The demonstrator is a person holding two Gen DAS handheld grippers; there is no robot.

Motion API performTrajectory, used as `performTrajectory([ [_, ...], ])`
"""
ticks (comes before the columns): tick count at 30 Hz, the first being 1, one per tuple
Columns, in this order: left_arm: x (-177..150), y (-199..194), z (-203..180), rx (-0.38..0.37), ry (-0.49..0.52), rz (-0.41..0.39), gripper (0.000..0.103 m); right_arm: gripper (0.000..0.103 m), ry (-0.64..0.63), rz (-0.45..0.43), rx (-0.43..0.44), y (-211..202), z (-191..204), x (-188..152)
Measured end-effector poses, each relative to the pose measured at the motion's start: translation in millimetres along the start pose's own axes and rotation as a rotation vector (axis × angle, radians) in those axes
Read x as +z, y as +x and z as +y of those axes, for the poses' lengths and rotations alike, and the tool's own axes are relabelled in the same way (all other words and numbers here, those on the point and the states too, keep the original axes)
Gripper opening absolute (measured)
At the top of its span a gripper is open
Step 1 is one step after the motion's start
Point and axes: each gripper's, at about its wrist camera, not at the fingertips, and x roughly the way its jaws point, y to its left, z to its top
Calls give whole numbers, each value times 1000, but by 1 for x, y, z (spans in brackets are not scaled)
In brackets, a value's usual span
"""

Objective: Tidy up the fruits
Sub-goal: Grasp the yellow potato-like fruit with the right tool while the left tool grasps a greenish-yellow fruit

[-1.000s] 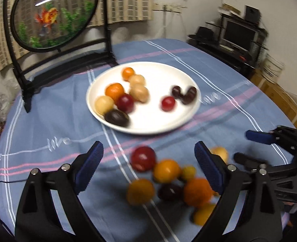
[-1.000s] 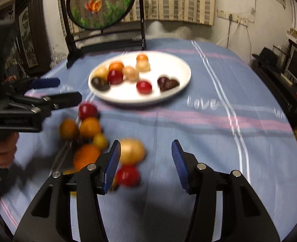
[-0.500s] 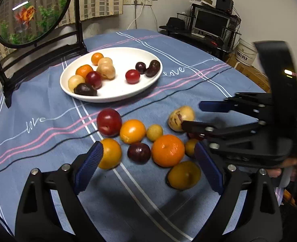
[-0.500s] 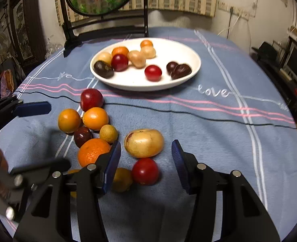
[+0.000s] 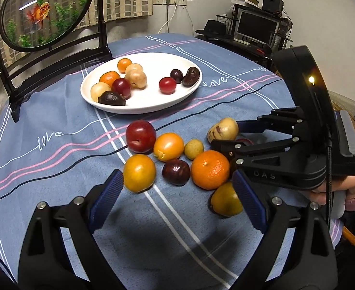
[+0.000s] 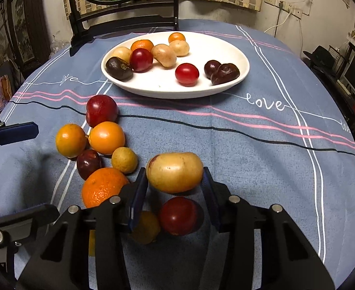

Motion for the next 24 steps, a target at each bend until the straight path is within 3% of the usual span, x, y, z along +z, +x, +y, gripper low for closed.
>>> performTrajectory([
  [7,-3,3,-2,-1,6,12,93,43,30,-12,-4,-5,-2,0],
  [11,-6,3,-11,-31,31,13,92,43,95,-64,-30,-25,-16,-9],
  [18,-15,5,-28,-101,79,46,71,43,189,-115,-83,-65,-42,-46],
  [24,-22,11,-43,-116,104,75,68,43,207,-117,-73,-78,-47,-68],
])
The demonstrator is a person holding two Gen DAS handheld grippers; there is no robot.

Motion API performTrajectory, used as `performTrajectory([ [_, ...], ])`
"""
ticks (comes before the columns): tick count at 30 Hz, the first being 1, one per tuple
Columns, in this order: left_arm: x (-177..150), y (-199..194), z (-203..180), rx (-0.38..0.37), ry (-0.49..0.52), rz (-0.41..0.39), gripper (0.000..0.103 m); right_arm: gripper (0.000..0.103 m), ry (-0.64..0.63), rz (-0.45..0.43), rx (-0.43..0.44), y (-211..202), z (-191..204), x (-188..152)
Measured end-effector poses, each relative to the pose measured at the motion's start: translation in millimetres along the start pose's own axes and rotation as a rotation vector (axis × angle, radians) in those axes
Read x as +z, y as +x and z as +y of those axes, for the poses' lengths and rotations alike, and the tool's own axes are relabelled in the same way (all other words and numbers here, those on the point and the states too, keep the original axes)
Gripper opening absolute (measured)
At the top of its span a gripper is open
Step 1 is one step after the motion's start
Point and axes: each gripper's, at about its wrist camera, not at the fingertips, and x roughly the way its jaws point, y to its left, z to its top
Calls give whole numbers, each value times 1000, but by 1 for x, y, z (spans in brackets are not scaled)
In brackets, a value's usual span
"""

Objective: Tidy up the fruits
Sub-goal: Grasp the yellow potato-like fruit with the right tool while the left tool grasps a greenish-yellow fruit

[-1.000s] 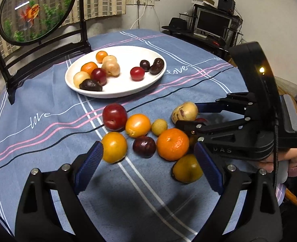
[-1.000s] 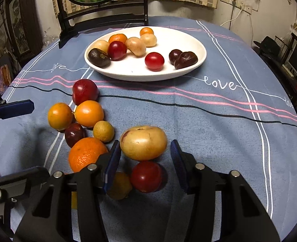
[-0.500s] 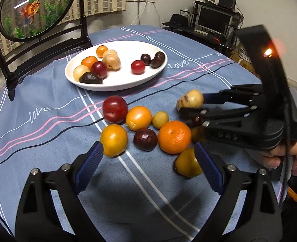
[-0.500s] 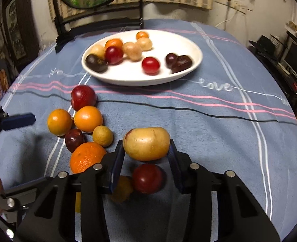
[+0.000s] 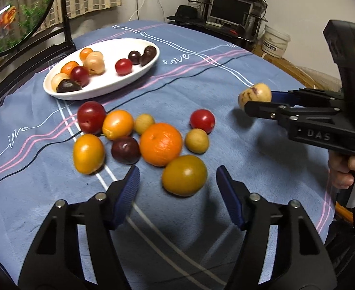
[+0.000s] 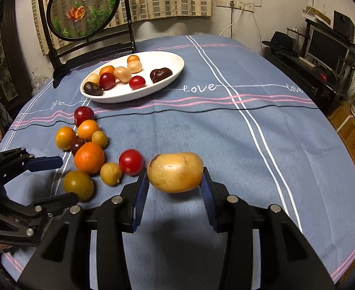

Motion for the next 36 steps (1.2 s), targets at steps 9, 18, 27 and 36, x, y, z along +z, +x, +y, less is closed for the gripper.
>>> performTrajectory([
  [9,-1,6,-1,40,-29,5,68,43,-7,6,16,-3,-1,-7],
  [18,-2,13,-5,56,-38,18,68,43,-17,14,27,-1,0,-6],
  [27,-1,13,-3,52,-54,21,55,43,-14,17,30,1,0,-6],
  [36,-2,16,-6,35,-47,31,44,43,-25,21,38,4,5,-10],
])
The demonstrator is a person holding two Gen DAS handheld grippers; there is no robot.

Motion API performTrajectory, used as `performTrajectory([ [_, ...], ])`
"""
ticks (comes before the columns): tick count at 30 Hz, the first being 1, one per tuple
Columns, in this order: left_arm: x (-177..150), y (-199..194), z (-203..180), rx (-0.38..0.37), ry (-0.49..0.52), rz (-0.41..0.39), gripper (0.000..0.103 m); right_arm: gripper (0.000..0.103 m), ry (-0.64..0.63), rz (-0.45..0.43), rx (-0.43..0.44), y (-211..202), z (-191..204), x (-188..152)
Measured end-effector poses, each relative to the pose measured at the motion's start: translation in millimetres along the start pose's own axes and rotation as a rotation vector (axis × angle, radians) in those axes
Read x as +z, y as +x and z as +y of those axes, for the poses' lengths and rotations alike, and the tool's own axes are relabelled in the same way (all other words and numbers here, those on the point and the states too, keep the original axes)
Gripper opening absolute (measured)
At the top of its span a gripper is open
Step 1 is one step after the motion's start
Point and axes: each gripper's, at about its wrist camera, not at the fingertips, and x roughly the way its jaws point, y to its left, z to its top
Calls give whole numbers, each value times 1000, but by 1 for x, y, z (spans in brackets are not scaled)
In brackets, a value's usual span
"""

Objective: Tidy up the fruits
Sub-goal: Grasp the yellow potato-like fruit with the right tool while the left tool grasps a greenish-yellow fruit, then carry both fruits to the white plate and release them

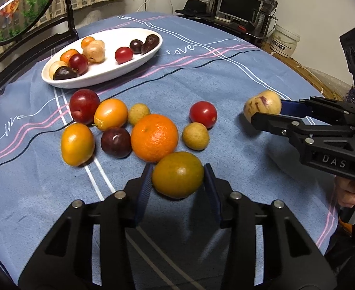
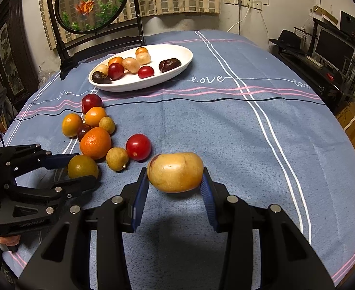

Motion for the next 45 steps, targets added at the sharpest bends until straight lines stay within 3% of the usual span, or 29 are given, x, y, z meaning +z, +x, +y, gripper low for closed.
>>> performTrajectory([
  [5,-2,2,-5,31,26,-4,43,43,4,5,6,2,-1,-2],
  [10,-2,-1,-2,9,-2,-6,43,43,0,7,17,2,1,-4],
  [13,3,-16,-4,28,25,-51,43,43,-25,-6,23,0,4,2],
  [19,40,-39,14,49,30,-136,43,43,-43,-91,16,-1,13,43],
  [23,80,-39,51,80,-62,-179,43,43,-62,-142,29,15,23,83],
  [26,111,-30,79,97,-125,-196,43,43,-68,-148,31,33,27,109],
  [30,145,-3,107,130,-159,-175,43,43,-58,-94,57,69,29,139],
  [38,165,44,138,177,-217,-105,43,43,-112,-52,37,119,38,163],
  [40,168,48,141,186,-220,-101,52,44,-134,-57,35,122,41,164],
  [41,167,47,141,194,-222,-109,70,45,-145,-57,36,124,42,164],
  [42,167,42,140,211,-224,-136,76,45,-154,-50,39,125,43,164],
  [45,167,29,136,214,-214,-164,77,48,-148,-58,44,119,42,164],
])
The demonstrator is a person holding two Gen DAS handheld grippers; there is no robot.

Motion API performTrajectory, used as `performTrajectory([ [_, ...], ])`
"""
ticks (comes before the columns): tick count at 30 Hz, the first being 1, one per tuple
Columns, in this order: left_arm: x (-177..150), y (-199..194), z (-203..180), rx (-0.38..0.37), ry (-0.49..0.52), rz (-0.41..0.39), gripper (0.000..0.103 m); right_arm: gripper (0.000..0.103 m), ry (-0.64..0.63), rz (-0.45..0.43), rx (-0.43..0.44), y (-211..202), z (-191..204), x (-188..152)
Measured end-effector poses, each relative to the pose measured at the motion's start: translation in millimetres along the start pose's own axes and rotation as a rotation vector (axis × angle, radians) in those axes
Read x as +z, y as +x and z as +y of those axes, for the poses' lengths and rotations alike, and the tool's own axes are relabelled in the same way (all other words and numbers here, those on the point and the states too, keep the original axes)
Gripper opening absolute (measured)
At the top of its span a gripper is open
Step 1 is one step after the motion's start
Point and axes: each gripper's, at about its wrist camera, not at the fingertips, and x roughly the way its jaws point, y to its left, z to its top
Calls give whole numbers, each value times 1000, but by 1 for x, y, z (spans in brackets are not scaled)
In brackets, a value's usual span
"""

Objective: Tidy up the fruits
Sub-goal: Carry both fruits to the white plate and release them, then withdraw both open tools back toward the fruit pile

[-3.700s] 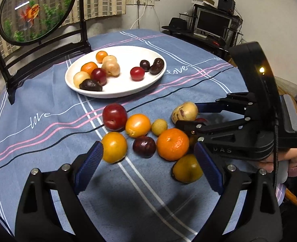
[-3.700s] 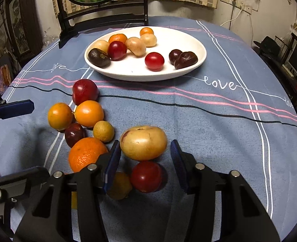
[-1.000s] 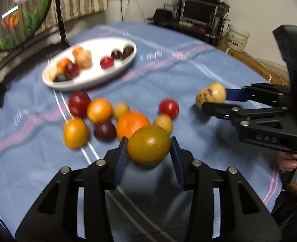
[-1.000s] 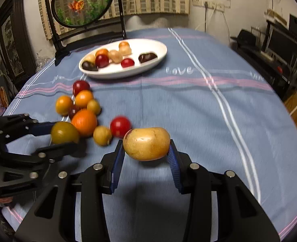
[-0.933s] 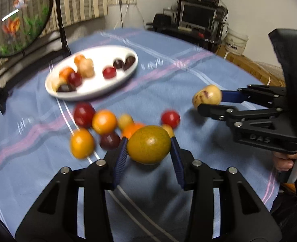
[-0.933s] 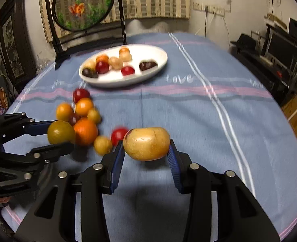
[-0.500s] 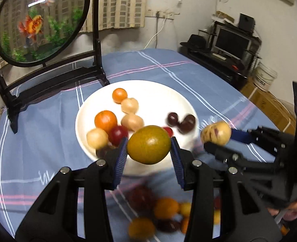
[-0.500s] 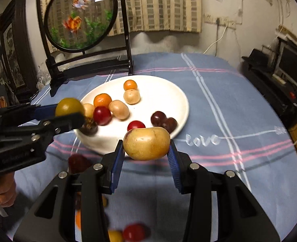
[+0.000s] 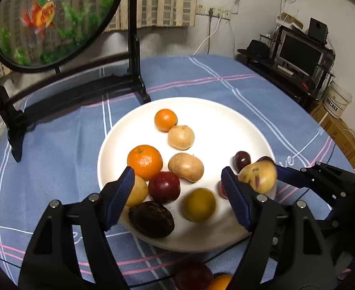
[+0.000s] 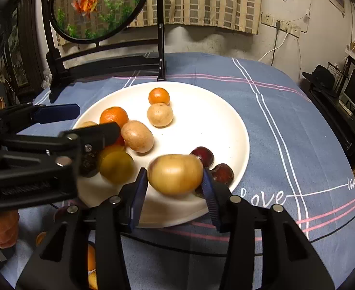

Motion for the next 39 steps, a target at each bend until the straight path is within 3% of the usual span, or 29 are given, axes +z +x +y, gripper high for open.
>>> performTrajectory([
  [10,-24,-68,-7,14,13,-70,90,51,25,-54,-44,-58,-4,-18],
  [15,-61,-95,-15,15,41,-80,98,51,64,-56,-68,-92,-3,-60],
  [24,-106,-98,-25,-31,46,-22,98,51,75,32,-56,-113,9,-137],
  [34,-133,-96,-19,-13,-25,9,98,51,114,51,-21,-103,17,-136],
  [39,-132,-95,-16,-5,-36,12,98,40,120,60,-15,-90,20,-128],
])
